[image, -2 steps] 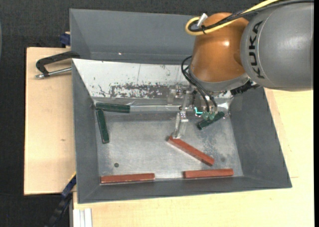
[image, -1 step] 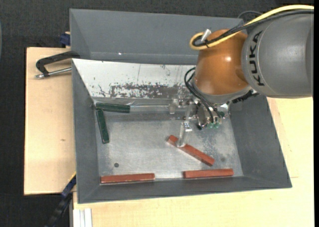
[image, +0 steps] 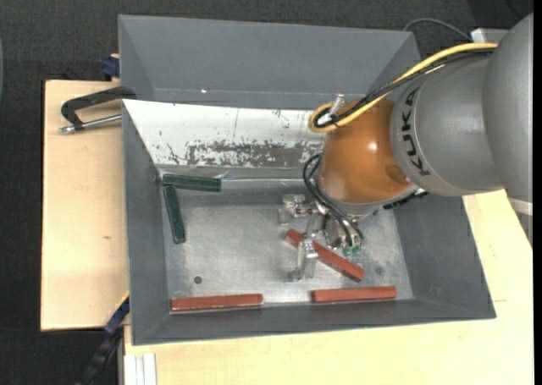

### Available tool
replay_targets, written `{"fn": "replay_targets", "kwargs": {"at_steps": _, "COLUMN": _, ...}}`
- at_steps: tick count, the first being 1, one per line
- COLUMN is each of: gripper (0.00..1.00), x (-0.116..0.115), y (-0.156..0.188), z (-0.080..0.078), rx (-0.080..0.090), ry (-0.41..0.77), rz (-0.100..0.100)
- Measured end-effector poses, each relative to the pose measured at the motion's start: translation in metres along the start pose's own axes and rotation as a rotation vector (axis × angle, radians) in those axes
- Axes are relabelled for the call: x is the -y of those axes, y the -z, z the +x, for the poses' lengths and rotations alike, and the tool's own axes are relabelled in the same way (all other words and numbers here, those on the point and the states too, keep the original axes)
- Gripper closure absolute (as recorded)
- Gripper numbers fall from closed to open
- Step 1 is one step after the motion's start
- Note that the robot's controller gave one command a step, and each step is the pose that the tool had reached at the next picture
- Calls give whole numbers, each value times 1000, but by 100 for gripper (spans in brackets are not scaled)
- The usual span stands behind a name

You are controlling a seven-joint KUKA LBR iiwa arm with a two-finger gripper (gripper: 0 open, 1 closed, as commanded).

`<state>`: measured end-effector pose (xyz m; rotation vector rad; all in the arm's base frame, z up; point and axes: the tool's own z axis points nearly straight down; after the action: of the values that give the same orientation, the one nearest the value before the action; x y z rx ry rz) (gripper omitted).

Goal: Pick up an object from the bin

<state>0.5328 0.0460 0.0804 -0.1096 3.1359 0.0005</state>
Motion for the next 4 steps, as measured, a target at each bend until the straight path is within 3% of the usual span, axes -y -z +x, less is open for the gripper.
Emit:
{"fn": "replay_targets", "kwargs": {"at_steps": 1, "gripper": 100, "x": 53, "y": 2, "z": -14, "rx": 1, "ry": -170, "rz": -1}}
{"fn": "replay_targets", "kwargs": {"at_steps": 3, "gripper": 100, "x": 39, "y": 4, "z": -22, "rx": -2, "ry": -109, "rz": 2}}
{"fn": "replay_targets", "kwargs": {"at_steps": 4, "gripper": 100, "x": 21, "y": -3, "z": -58, "rx": 1, "ry": -35, "rz": -2}}
